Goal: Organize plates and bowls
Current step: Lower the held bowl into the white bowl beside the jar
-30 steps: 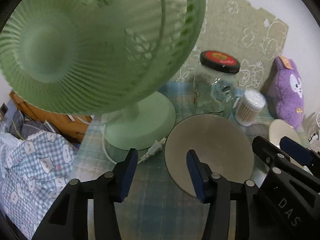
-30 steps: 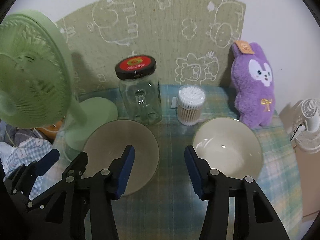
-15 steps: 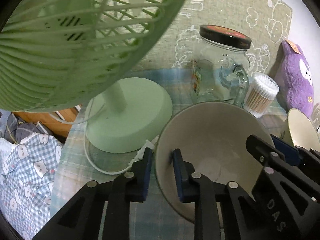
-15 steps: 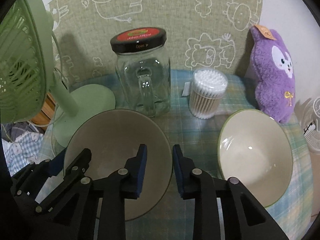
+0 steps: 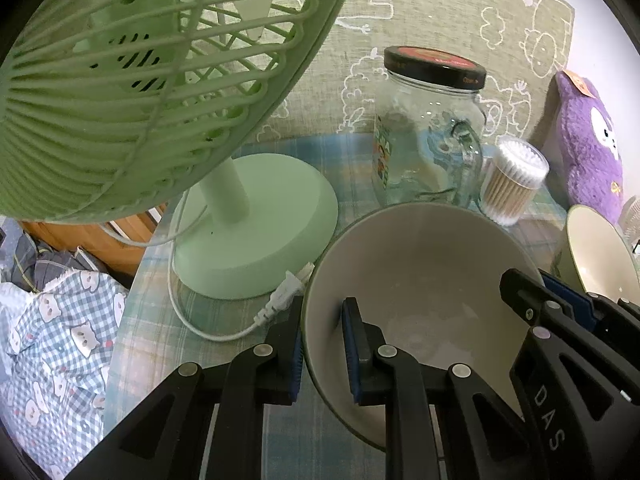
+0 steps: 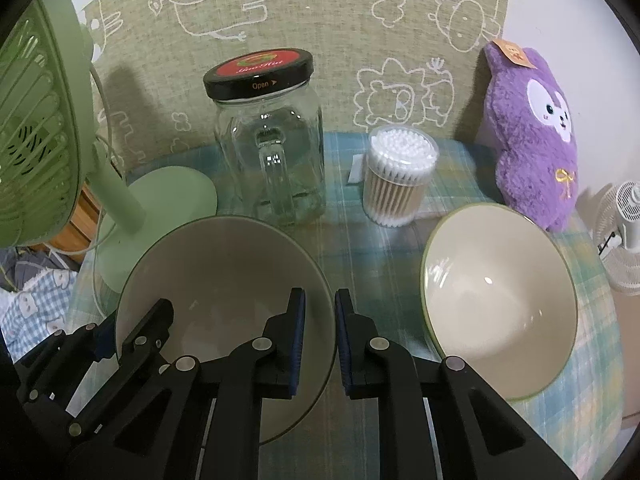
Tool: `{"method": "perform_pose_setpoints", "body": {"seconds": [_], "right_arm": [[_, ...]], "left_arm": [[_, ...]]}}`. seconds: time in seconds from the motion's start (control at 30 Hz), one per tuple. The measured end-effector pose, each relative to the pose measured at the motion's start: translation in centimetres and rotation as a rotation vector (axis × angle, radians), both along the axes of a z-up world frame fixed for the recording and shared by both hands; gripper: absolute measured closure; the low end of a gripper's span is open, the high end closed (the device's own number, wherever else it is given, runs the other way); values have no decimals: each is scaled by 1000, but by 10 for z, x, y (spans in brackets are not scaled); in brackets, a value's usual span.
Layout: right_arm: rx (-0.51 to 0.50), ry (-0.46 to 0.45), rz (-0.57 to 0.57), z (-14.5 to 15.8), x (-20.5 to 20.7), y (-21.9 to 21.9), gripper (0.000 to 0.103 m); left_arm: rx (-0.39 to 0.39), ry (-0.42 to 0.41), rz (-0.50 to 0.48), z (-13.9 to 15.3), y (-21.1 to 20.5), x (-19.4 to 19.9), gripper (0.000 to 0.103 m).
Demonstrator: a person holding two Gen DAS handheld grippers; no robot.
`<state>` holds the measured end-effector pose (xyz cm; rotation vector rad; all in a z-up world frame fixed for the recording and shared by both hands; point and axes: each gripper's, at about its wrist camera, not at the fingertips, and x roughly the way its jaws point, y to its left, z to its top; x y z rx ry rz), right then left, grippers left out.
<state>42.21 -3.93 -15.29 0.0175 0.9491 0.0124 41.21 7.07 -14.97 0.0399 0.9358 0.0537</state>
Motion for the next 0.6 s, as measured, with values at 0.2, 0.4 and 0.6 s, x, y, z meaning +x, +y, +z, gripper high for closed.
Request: {"method": "perform_pose_setpoints", "body": {"seconds": [0.2, 0.4, 0.6], "right_arm": [[5, 6, 1, 9, -18, -3, 85], [14, 1, 4, 22, -41, -8, 85], [22, -3, 8, 37, -69, -12, 85]], "left_arm": [[-5, 5, 11, 8, -3, -18, 88], [-2, -3, 18, 21, -9, -39, 88], [-3, -10, 28, 35, -13, -62, 88]]}}
